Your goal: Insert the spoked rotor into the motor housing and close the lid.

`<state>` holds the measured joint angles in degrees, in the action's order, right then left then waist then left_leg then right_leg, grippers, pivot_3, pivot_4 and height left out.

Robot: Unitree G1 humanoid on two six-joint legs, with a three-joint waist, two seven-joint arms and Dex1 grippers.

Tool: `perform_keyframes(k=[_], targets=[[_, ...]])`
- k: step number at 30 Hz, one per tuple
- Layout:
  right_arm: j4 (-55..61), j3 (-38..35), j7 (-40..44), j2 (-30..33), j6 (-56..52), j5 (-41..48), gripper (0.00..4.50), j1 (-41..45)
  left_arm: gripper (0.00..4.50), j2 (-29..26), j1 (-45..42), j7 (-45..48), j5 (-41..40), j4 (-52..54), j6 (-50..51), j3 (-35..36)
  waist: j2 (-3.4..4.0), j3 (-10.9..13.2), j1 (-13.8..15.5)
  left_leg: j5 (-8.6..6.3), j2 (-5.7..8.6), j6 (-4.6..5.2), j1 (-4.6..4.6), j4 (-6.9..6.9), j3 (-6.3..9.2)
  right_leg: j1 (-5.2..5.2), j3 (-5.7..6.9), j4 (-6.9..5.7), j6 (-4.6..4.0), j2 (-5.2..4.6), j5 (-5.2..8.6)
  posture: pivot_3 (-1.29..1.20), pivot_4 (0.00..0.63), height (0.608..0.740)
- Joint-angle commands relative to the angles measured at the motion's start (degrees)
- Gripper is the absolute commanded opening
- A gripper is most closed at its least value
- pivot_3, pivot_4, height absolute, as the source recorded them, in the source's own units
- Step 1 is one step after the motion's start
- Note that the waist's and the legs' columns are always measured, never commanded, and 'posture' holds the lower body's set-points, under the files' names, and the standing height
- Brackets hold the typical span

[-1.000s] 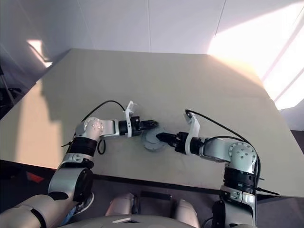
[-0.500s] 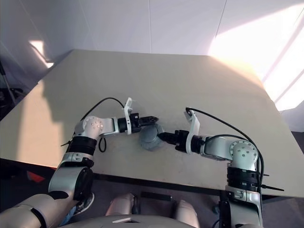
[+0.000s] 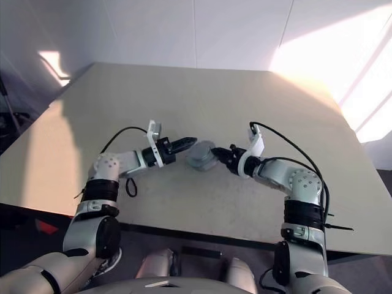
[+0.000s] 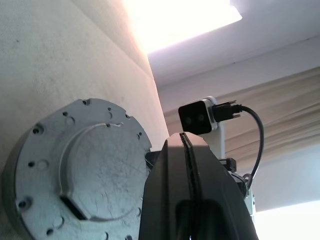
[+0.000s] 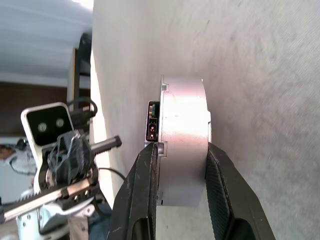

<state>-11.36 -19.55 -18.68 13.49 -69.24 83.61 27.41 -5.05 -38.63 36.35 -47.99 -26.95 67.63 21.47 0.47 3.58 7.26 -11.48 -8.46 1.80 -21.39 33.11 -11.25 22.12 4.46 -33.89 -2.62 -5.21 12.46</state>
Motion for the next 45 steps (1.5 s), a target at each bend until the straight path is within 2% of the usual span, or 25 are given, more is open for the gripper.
perform_keyframes(k=[1,6,12,13,16,26,31,45], targets=[[-1.1,-2.6,0.0,-1.1,3.7,1.0,1.17,4.0,0.00,0.3,0.2,-1.0,-3.0,2.6,-0.8,2.7,0.00,0.0,-0.1,-0.01,0.00,0.02,-0.06,0.00,0.00,0.05,0.00,0.00,0.07,0.01,-0.04,0.00,0.000,0.740],[-6.4,-7.2,-0.7,-3.6,12.5,0.9,1.17,11.0,0.00,1.6,2.7,-3.7,-5.8,5.2,-0.9,5.5,0.00,0.0,-0.2,-0.03,0.00,0.06,-0.34,0.15,-0.01,0.33,0.01,-0.12,0.08,-0.01,-0.07,0.00,0.000,0.740],[-9.1,-8.6,-0.2,-5.0,15.7,-0.7,1.17,15.7,0.00,2.8,5.4,-6.8,-8.6,8.4,-1.3,7.4,-0.09,0.1,-0.1,-0.06,-0.02,0.11,-0.56,0.37,-0.03,0.75,-0.02,-0.76,0.09,-0.02,-0.07,0.00,0.000,0.740],[-9.6,-8.7,-0.2,-5.0,15.9,-0.9,1.17,16.4,0.17,3.3,5.7,-7.8,-8.7,8.8,-2.6,8.0,-0.09,0.1,-0.1,-0.05,-0.05,0.10,-0.56,0.37,-0.03,0.76,-0.01,-0.81,0.06,-0.01,-0.05,0.00,0.000,0.740],[-9.7,-8.6,-0.3,-5.0,15.4,-0.9,1.17,17.7,0.92,4.2,5.7,-10.0,-9.8,8.4,-4.8,9.9,-0.09,0.1,-0.1,-0.04,-0.06,0.09,-0.59,0.42,-0.02,0.77,0.00,-0.82,0.05,-0.01,-0.04,0.00,0.000,0.740],[-7.7,-9.1,-1.2,-5.1,13.9,1.0,1.17,19.5,4.48,5.2,3.2,-14.9,-15.1,4.0,-3.6,12.2,-0.12,0.1,-0.1,-0.08,-0.15,0.13,-0.75,0.95,-0.03,0.80,-0.01,-0.93,0.07,0.00,-0.05,0.00,0.000,0.740],[-4.9,-8.5,-2.2,-5.9,11.6,3.7,1.17,18.9,4.48,5.0,0.7,-15.6,-19.0,-0.1,-0.8,13.5,-0.12,0.1,-0.2,-0.08,-0.16,0.12,-0.75,1.01,-0.02,0.79,-0.03,-0.97,0.10,0.00,-0.07,0.00,0.000,0.740],[1.9,-5.9,-4.0,-7.0,10.6,10.1,1.17,16.7,4.48,4.6,-7.8,-9.9,-17.9,-12.5,-5.7,13.4,-0.14,0.1,-0.1,-0.08,-0.16,0.12,-0.78,1.02,-0.01,0.81,-0.02,-0.96,0.15,0.01,-0.09,0.00,0.000,0.740]])
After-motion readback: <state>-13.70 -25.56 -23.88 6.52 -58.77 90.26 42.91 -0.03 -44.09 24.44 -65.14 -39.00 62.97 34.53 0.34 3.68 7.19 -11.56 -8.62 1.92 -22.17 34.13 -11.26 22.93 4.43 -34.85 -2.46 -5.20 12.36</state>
